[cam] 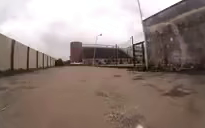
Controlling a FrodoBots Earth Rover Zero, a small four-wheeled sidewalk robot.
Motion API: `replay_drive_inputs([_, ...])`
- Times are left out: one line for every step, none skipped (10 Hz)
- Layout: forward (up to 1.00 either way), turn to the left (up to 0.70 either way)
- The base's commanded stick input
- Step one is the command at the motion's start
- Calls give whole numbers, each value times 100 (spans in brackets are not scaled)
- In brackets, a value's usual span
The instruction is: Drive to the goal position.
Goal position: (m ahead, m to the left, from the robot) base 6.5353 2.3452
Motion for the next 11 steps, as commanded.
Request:
replay_drive_inputs([70, 0])
replay_drive_inputs([70, 0])
replay_drive_inputs([70, 0])
replay_drive_inputs([70, 0])
replay_drive_inputs([70, 0])
replay_drive_inputs([70, 0])
replay_drive_inputs([70, 0])
replay_drive_inputs([70, 0])
replay_drive_inputs([70, 0])
replay_drive_inputs([70, 0])
replay_drive_inputs([70, 0])
